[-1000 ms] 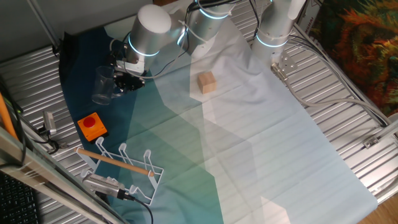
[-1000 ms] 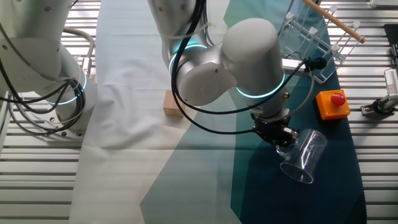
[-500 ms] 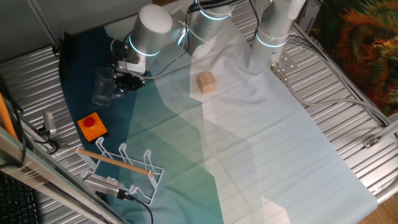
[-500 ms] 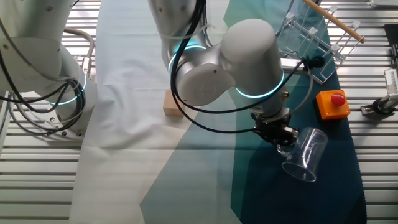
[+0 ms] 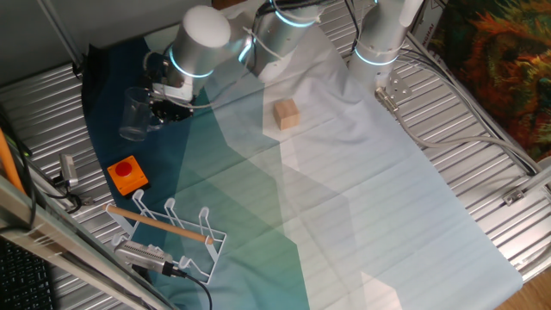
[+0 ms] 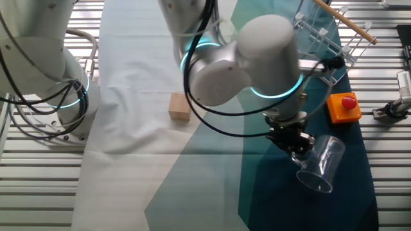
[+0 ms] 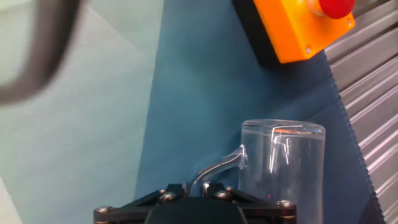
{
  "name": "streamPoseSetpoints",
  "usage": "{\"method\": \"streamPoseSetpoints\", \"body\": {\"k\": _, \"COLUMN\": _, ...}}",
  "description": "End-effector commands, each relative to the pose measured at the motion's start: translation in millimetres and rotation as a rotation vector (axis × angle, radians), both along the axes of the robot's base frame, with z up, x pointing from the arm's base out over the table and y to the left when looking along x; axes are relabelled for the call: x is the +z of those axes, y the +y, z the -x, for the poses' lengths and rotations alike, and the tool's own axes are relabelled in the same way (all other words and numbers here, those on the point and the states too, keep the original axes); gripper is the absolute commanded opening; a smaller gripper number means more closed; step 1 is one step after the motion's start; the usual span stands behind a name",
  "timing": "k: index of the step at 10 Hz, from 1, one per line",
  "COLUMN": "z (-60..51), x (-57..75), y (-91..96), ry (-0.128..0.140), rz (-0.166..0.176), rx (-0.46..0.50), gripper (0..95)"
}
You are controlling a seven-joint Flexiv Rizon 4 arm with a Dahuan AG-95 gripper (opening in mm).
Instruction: Put the cup on the cup rack
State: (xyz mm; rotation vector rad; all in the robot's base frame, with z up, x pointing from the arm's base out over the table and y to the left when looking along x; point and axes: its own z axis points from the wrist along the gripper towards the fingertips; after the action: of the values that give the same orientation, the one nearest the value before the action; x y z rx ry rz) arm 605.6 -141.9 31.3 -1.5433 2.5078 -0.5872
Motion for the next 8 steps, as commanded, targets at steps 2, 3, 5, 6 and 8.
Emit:
{"method": "streamPoseSetpoints", "body": {"k": 2, "z": 7.0, "x": 3.5, "y": 22.4, "ry": 0.12, "rz": -0.135, "rx": -0.039, "gripper": 0.0}}
{"method": "streamPoseSetpoints", "body": {"k": 3, "z": 7.2, "x": 6.4, "y": 23.4, "ry": 0.132, "rz": -0.145, "rx": -0.057, "gripper": 0.0}}
{"method": "streamPoseSetpoints", "body": {"k": 5, "z": 8.0, "x": 11.9, "y": 26.0, "ry": 0.148, "rz": -0.157, "rx": -0.091, "gripper": 0.0}}
{"method": "streamPoseSetpoints", "body": {"k": 6, "z": 8.4, "x": 14.6, "y": 26.9, "ry": 0.157, "rz": -0.155, "rx": -0.104, "gripper": 0.0}}
{"method": "streamPoseSetpoints", "body": {"k": 8, "z": 9.8, "x": 21.4, "y": 28.6, "ry": 0.171, "rz": -0.143, "rx": -0.124, "gripper": 0.0}}
